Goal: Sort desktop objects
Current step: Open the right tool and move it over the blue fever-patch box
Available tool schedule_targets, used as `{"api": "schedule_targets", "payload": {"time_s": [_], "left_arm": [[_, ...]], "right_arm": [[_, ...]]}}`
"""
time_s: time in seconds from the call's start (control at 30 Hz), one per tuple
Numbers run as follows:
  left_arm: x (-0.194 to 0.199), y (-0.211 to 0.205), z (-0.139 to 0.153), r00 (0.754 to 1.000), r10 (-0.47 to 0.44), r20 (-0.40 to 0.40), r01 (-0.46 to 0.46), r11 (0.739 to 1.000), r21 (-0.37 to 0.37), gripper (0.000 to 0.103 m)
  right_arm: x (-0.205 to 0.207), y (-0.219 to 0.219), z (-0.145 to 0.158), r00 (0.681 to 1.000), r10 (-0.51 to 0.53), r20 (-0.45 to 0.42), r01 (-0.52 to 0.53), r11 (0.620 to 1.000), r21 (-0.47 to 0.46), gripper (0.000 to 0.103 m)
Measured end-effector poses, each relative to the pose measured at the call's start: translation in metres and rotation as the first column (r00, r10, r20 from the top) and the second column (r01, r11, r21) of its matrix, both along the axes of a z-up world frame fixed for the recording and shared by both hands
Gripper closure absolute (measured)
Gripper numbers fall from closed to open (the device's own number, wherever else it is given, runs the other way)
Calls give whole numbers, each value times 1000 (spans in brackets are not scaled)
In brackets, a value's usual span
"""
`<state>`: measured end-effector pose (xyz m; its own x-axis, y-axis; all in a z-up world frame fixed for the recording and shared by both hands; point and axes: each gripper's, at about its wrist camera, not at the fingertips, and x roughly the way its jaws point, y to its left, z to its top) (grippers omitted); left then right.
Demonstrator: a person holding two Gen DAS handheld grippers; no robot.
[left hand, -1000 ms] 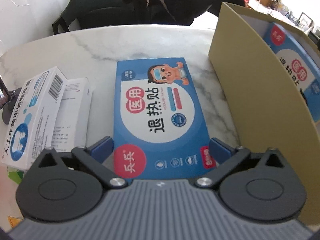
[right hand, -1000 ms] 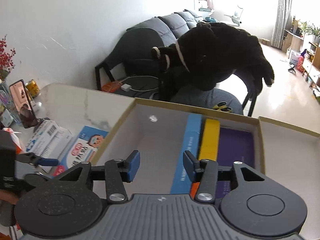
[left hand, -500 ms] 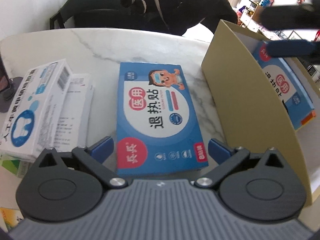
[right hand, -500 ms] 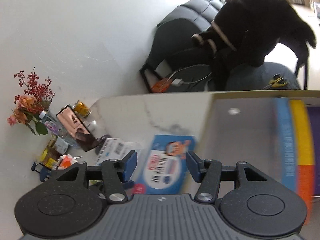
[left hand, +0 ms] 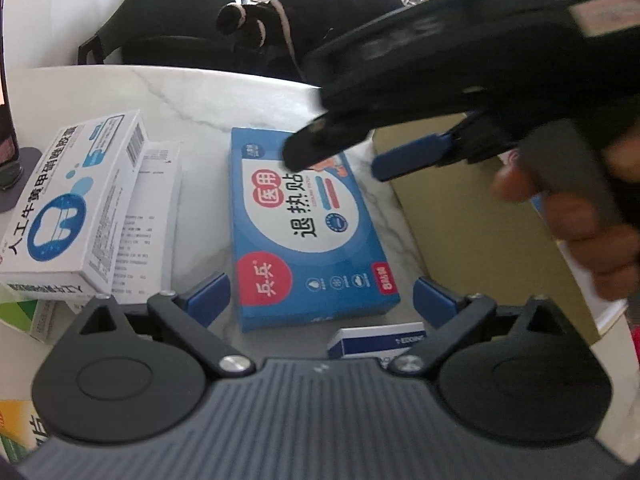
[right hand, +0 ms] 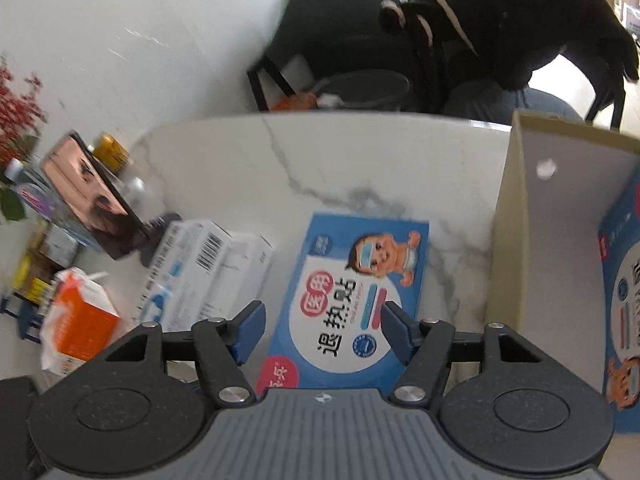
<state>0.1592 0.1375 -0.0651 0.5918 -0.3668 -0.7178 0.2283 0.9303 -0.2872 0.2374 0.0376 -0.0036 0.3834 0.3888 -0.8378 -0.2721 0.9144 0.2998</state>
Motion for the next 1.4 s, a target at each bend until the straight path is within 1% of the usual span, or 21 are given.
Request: {"api": "schedule_targets", "payload": {"time_s": [0.1,0.2,0.27,0.33,0.53,0.67,0.73,0.8,0.9,1.0,1.07,1.17,1.2,1.3,1.4], "left_arm": [[1,-2,-3,1000,-2,-3,2,1000,-2,5],[2,-4,-6,1000,-4,-10,5,999,32,6],[2,-3,-9,1000,-8,-17,9,999,35,7],[2,-2,-11,1000,-9,-20,10,1000,27,7],[5,1,-13,1000,-20,-16,20,1000,12,7],[2,0,-14,999,-39,-14,40,999,30,6],[2,0,-14,999,-36,-8,37,998,43,6],[1,2,-13,1000,-30,-2,30,999,44,6],[2,7,-11,1000,-25,2,25,999,27,6],[4,10,-12,1000,-23,0,23,1000,13,6],[4,10,-12,1000,-27,0,26,1000,10,6],[5,6,-13,999,-40,1,40,999,19,6],[6,5,-13,999,-44,1,44,999,26,6],[8,3,-14,999,-49,-1,49,997,51,6],[10,2,-14,999,-49,-7,50,996,79,6]], "right_arm": [[2,8,-12,1000,-13,-9,12,999,-33,26],[5,12,-25,999,-25,-38,23,998,-61,26],[8,14,-33,998,-29,-60,25,997,-79,25],[9,14,-37,997,-27,-73,22,997,-78,21],[11,13,-37,995,-23,-93,17,998,-62,15],[13,10,-37,991,-8,-130,10,1000,14,16],[14,8,-37,986,11,-167,2,997,80,20],[14,9,-36,982,29,-187,-8,994,111,23],[12,11,-29,986,35,-164,-22,996,82,23],[12,12,-21,994,5,-112,-5,1000,-3,19],[13,15,-23,996,-10,-87,5,998,-61,17],[15,21,-34,994,-21,-105,8,993,-117,15],[15,23,-37,994,-24,-104,10,992,-129,11],[14,27,-39,995,-23,-99,8,989,-145,8],[16,25,-39,993,-30,-113,15,992,-127,7]]}}
